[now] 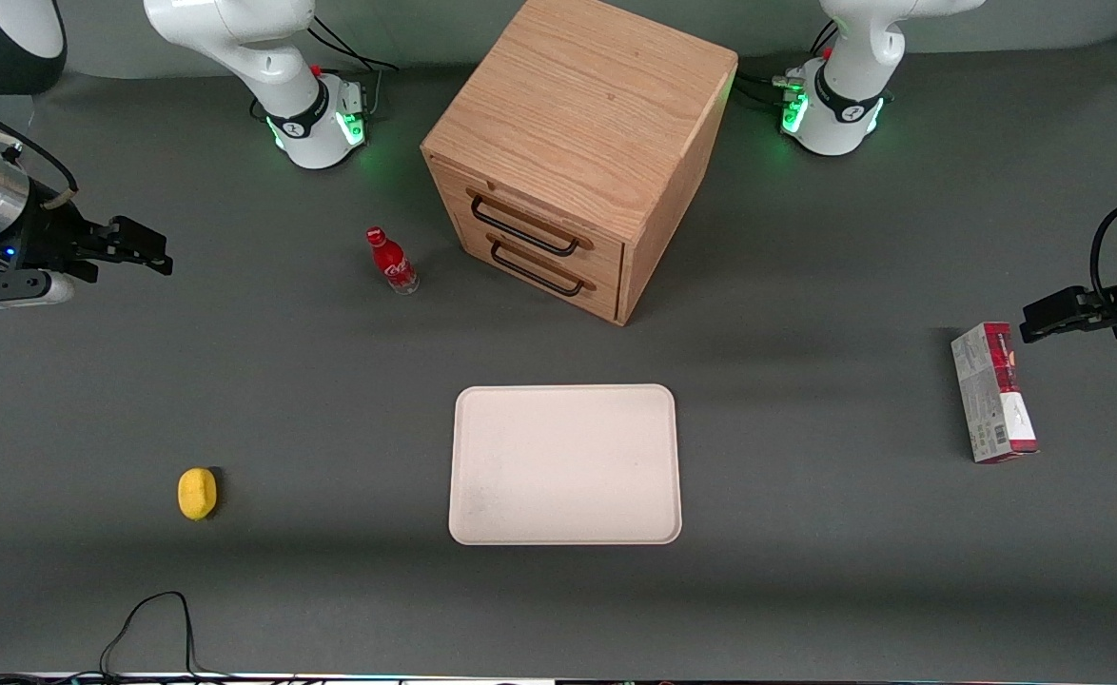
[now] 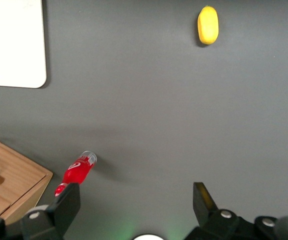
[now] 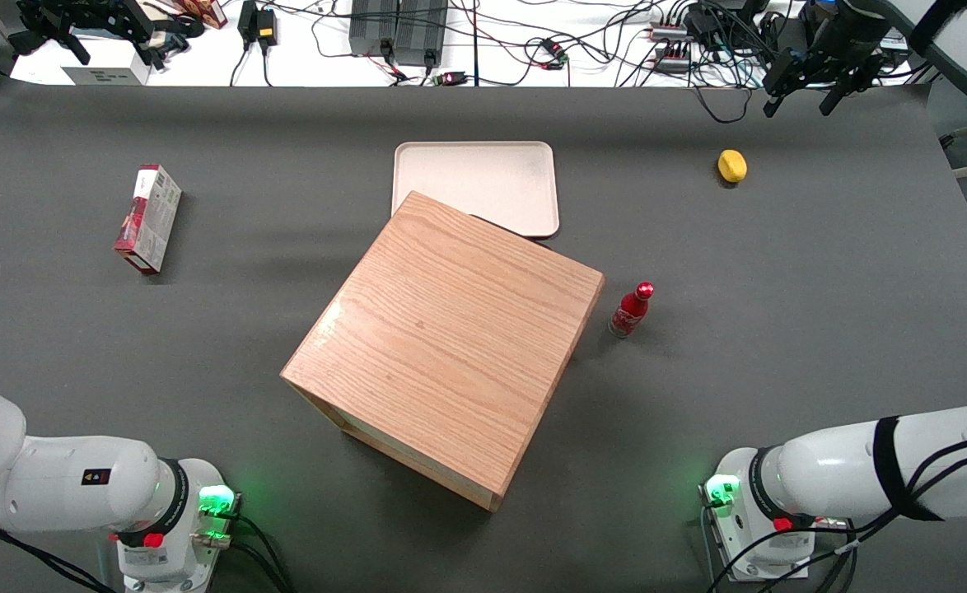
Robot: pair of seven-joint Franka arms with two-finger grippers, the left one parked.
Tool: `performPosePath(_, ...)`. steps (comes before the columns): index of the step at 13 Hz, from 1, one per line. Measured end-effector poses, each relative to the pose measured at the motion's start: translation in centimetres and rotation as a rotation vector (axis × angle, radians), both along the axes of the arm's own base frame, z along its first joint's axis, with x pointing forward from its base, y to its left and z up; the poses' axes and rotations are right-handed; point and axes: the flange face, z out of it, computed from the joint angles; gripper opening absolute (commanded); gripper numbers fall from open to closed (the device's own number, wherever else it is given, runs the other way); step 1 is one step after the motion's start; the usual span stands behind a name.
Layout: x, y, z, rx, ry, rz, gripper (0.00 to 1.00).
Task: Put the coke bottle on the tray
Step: 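Move the right gripper down toward the red Coca-Cola bottle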
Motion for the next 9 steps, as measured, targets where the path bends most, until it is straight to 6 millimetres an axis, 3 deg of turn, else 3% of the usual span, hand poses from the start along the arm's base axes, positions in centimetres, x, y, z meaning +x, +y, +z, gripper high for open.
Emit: performPosePath(9, 0.11, 0.37, -0.33, 0.007, 0.024, 0.005, 1.00)
